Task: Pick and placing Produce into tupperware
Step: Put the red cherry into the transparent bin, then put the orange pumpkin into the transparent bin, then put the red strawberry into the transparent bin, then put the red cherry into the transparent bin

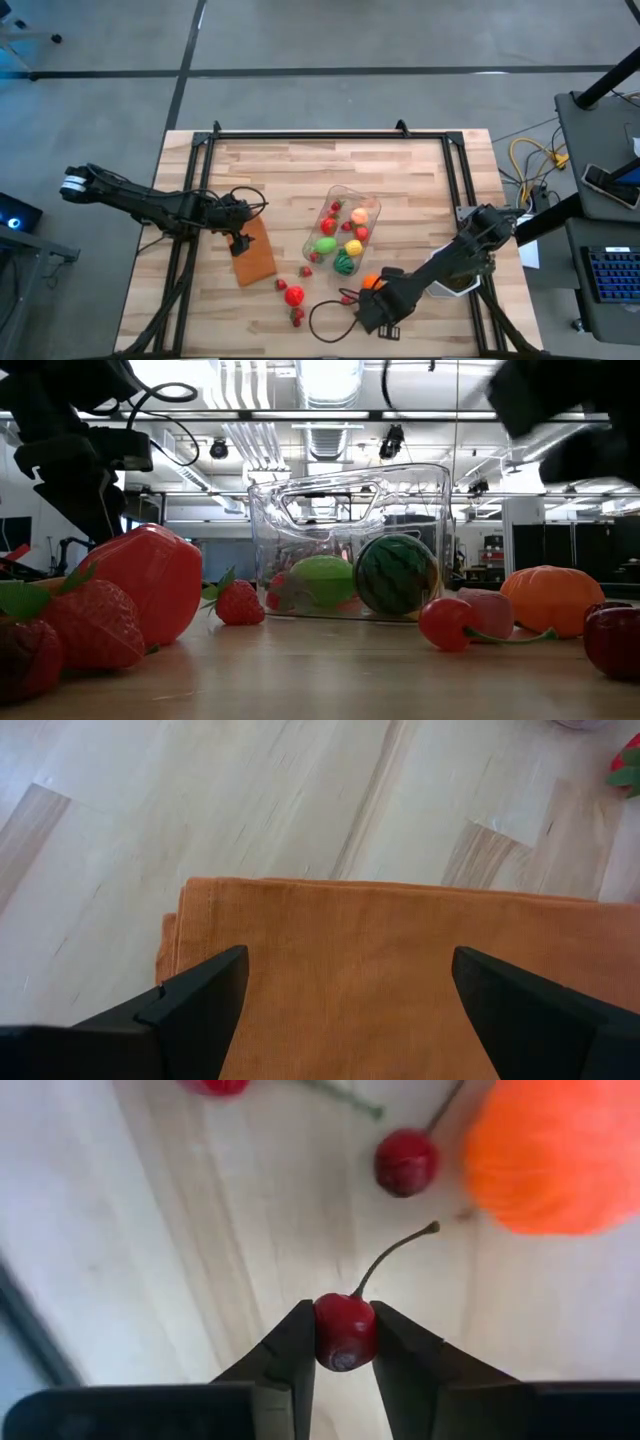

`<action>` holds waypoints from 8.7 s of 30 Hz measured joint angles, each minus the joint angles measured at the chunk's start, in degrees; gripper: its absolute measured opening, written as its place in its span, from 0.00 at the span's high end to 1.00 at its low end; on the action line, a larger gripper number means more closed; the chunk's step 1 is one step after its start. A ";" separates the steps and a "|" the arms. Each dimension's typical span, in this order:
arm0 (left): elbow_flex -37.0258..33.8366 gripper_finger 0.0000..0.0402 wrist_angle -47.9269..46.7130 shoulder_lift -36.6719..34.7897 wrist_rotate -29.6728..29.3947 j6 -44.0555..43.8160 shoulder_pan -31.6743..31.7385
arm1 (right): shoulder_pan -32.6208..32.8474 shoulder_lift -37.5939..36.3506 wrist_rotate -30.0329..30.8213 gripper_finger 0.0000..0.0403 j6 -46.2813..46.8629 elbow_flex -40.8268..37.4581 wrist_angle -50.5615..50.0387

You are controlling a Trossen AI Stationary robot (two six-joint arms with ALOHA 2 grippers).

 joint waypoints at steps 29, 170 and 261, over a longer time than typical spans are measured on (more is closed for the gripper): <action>0.00 0.16 0.90 -0.02 0.96 1.21 -0.01 | -26.41 -9.15 9.28 0.50 -4.91 7.31 -0.92; 15.59 0.16 24.43 29.16 9.99 13.87 -19.91 | -1.84 -18.48 37.87 0.13 27.69 6.90 -30.20; 38.03 0.31 13.46 38.63 7.13 28.06 5.02 | -3.32 -29.77 50.46 0.18 44.89 -1.46 -30.33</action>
